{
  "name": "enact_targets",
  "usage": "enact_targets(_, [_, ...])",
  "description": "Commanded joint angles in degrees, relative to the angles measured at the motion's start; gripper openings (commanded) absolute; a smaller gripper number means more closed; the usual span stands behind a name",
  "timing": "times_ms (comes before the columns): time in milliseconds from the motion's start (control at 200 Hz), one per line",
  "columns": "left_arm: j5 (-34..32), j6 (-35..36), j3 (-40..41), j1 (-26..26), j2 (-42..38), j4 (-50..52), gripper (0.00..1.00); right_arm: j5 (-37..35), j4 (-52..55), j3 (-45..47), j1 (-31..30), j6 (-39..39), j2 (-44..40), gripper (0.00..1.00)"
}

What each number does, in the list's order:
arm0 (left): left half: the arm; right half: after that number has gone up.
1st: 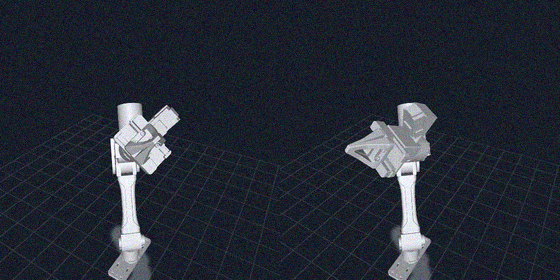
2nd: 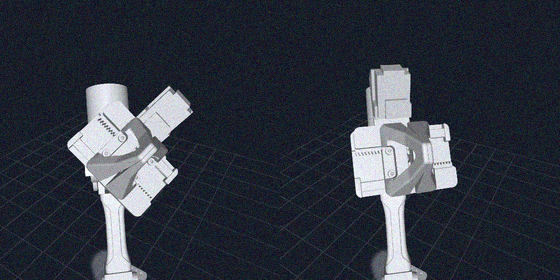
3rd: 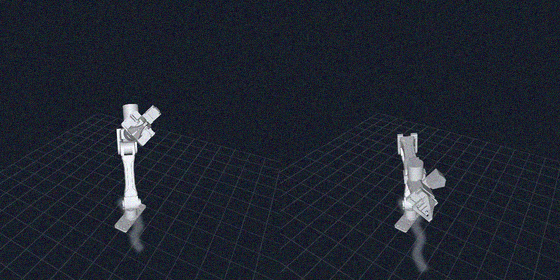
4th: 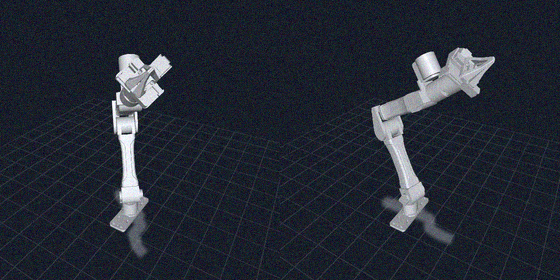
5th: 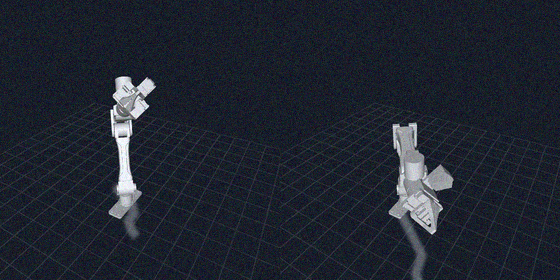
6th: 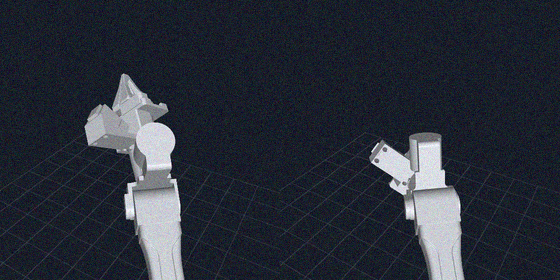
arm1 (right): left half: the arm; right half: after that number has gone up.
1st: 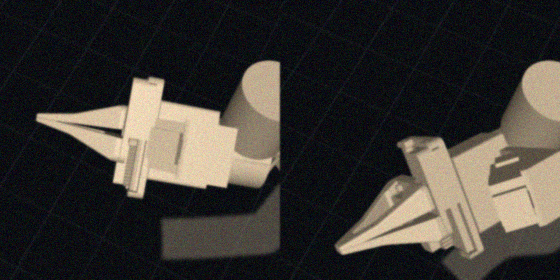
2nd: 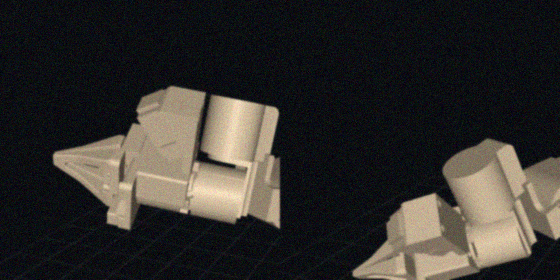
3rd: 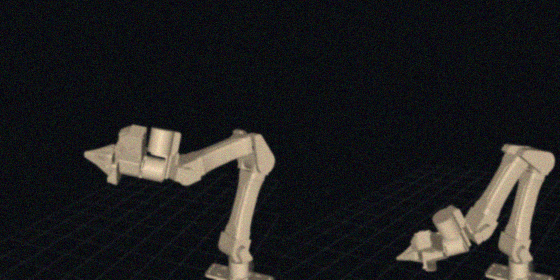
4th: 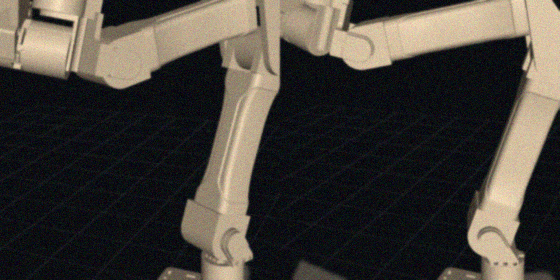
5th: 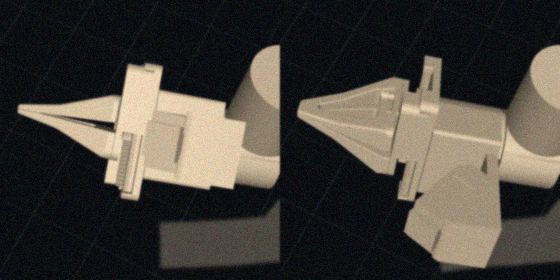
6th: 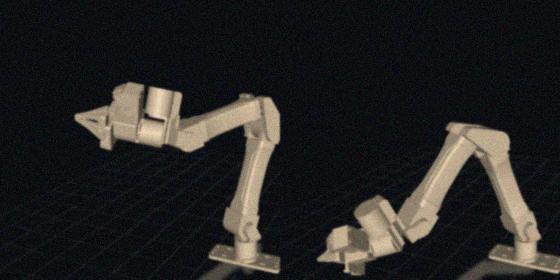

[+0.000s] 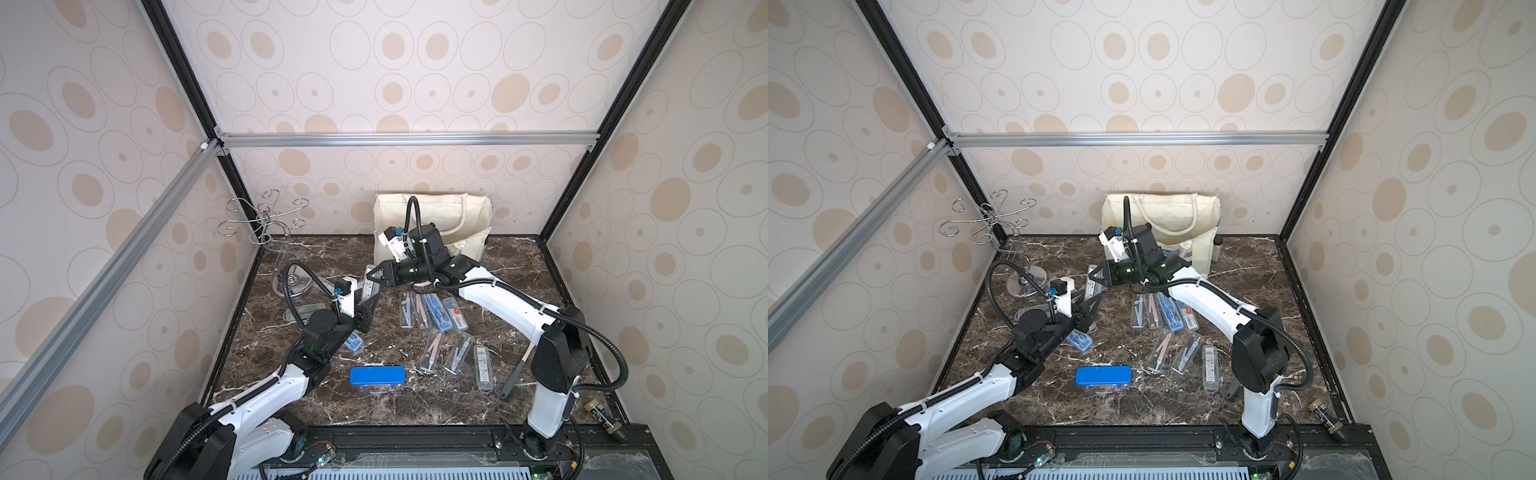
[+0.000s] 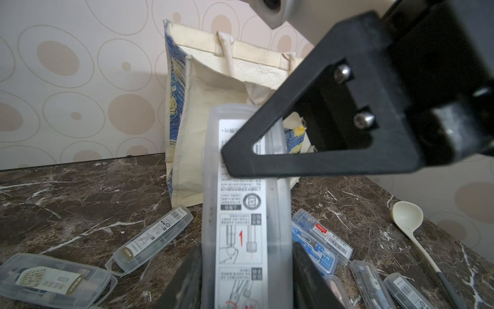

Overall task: Put the compass set into the canvas bag
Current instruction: Place the compass set in the canvas bag.

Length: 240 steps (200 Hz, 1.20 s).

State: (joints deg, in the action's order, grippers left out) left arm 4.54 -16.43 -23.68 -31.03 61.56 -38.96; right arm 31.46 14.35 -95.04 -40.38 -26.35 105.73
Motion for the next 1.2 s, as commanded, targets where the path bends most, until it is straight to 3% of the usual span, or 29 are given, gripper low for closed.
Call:
enact_targets(0, [-0.9,0.3,0.1,-0.2,-0.4,-2.3,0.79,0.5,-0.9,-1.4,-0.3,-0.2,0.7,0.16])
enact_targets(35, [-1.1,0.3,0.1,-0.3,-0.5,-2.2,0.98,0.2,-0.8,-1.5,-0.2,0.1,0.7,0.16])
enact_targets(60, [-1.0,0.4,0.1,-0.2,-0.5,-2.1,1.00,0.1,-0.6,-1.6,-0.3,0.3,0.6,0.16])
enact_targets(435, [3.7,0.7,0.4,-0.2,-1.8,1.7,1.00,-5.6,6.5,-10.2,1.7,7.1,-0.6,0.16])
enact_targets(860, [3.3,-5.1,4.7,-0.2,-1.0,0.7,1.00,-7.3,9.2,-22.1,9.9,12.3,-0.8,0.16])
enact_targets(1195, [1.6,-8.1,3.6,-0.2,5.2,1.4,1.00,-7.9,8.5,-25.4,19.5,12.0,0.5,0.15])
